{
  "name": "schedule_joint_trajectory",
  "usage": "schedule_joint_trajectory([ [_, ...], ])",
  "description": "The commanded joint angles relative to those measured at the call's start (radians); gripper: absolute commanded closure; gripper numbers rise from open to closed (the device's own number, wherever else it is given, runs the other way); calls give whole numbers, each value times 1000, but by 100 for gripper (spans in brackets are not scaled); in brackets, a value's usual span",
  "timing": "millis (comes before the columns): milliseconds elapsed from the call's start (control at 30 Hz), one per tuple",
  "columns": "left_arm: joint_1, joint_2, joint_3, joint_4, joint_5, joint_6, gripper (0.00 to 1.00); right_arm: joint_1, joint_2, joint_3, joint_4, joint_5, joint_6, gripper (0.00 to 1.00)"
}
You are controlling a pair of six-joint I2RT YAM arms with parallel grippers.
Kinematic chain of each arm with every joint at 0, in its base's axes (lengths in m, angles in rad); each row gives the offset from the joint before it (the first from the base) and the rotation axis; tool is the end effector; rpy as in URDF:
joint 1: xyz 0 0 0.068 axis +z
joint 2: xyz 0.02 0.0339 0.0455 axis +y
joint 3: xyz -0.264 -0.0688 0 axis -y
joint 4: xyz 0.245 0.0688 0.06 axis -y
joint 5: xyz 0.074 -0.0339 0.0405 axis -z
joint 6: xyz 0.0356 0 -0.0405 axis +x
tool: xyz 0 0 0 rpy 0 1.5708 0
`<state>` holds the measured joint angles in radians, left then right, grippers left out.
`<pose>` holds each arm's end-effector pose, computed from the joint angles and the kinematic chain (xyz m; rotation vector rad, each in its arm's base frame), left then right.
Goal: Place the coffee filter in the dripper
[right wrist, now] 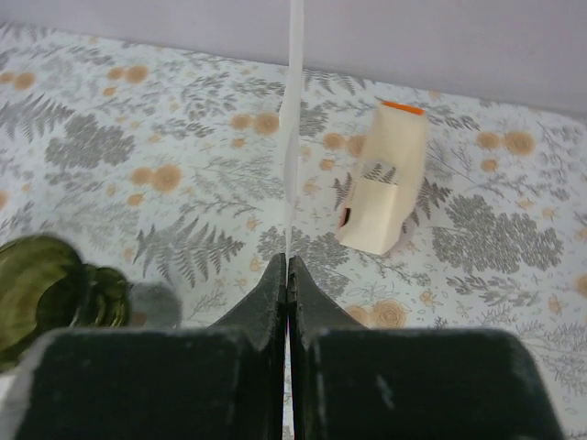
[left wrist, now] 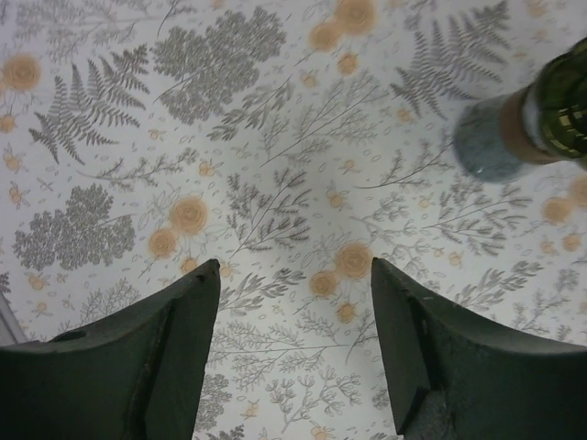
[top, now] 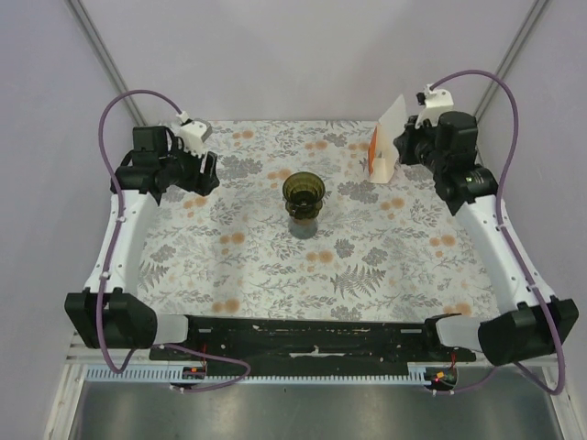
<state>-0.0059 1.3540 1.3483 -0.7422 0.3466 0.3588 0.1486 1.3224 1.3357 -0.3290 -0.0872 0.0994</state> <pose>0.2873 -0.0138 0.3568 0.5815 2.1985 -0.2171 0.2995 0.0480 0.3987 -0.1064 1.8900 0.2517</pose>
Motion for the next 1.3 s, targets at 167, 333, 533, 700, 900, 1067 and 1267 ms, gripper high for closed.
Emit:
schedule_joint_trajectory([
  [167,-43,-148,173,-108,428,13,14,297,-204,30,-219,-369,-221,100],
  [333,-117,-193,210,-150,580,-21,11,500,-264,10,-190,-485,-254,100],
  [533,-275,-237,210,-216,720,-23,9,669,-197,100,-218,-517,-260,100],
  [700,-354,-234,229,-272,738,8,8,698,-160,146,-226,-511,-270,100],
  [900,-410,-234,244,-414,762,161,11,700,-144,187,-237,-519,-265,100],
  [1067,-410,-225,304,-551,781,359,10,701,-147,217,-292,-431,-285,100],
  [1267,-410,-196,339,-364,638,128,11,700,-127,266,-306,-487,-293,100],
])
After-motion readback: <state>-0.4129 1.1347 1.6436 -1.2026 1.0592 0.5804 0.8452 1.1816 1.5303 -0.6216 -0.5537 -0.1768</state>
